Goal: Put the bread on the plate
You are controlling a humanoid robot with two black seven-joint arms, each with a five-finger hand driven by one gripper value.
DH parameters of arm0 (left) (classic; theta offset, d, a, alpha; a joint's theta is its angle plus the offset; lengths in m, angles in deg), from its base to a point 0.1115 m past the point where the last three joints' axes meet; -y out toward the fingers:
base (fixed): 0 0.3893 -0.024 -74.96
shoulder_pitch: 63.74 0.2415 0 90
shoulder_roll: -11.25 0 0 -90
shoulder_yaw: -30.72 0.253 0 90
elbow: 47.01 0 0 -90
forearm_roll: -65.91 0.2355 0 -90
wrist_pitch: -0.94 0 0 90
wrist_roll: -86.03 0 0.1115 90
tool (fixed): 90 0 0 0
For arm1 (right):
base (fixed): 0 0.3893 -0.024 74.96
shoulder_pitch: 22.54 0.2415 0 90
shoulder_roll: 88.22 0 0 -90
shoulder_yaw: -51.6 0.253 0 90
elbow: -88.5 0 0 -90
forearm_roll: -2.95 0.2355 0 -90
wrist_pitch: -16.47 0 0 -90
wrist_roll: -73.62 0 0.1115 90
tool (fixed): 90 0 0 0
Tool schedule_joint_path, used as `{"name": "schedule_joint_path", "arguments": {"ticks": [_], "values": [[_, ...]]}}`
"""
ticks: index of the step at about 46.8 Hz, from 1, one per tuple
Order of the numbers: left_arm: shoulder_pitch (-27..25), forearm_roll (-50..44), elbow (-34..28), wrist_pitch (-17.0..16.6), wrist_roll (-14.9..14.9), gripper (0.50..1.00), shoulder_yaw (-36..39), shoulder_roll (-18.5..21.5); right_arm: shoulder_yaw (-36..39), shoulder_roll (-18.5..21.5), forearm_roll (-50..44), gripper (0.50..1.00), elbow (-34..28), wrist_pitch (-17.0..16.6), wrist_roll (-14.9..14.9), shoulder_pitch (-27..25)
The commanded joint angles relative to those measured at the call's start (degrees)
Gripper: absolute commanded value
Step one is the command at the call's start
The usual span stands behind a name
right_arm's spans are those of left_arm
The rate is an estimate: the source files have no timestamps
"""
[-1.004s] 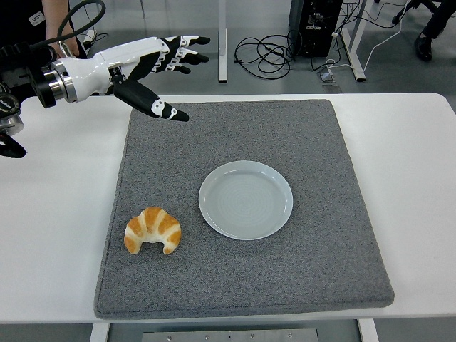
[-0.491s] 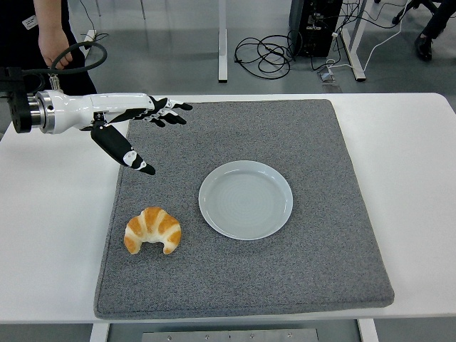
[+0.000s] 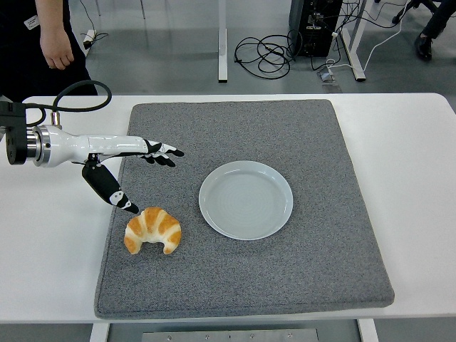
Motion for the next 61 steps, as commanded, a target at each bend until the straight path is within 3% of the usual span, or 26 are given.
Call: {"name": "schedule_joint_path", "arguments": {"ticks": [1, 9, 21, 30, 42, 61], "values": [[0.9, 1.39, -0.8, -0.03, -0.01, 0.915, -0.03, 0.83, 0.0, 0.0, 0.0, 1.0, 0.02, 0.0, 0.0, 0.0], [4.15, 7.54, -2.38, -1.69, -0.63, 0.907, -0.56, 2.59, 0.0, 0.0, 0.0, 1.0, 0.02, 0.0, 0.0, 0.0], [10.48, 12.65, -2.29, -12.24, -4.66, 0.889, -0.82, 1.89, 0.0, 0.0, 0.0, 1.0, 0.02, 0.0, 0.0, 0.0], [14.35, 12.82, -2.21, -17.69, -5.63, 0.889, -0.74, 0.31, -0.09, 0.0, 0.0, 1.0, 0.02, 0.0, 0.0, -0.09], [17.78, 12.91, -1.94, -20.24, -5.99, 0.889, -0.74, 0.04, -0.09, 0.0, 0.0, 1.0, 0.02, 0.0, 0.0, 0.0], [20.86, 13.0, 1.66, -23.93, -10.03, 0.889, -0.74, -2.24, -0.09, 0.0, 0.0, 1.0, 0.02, 0.0, 0.0, 0.0]]}}
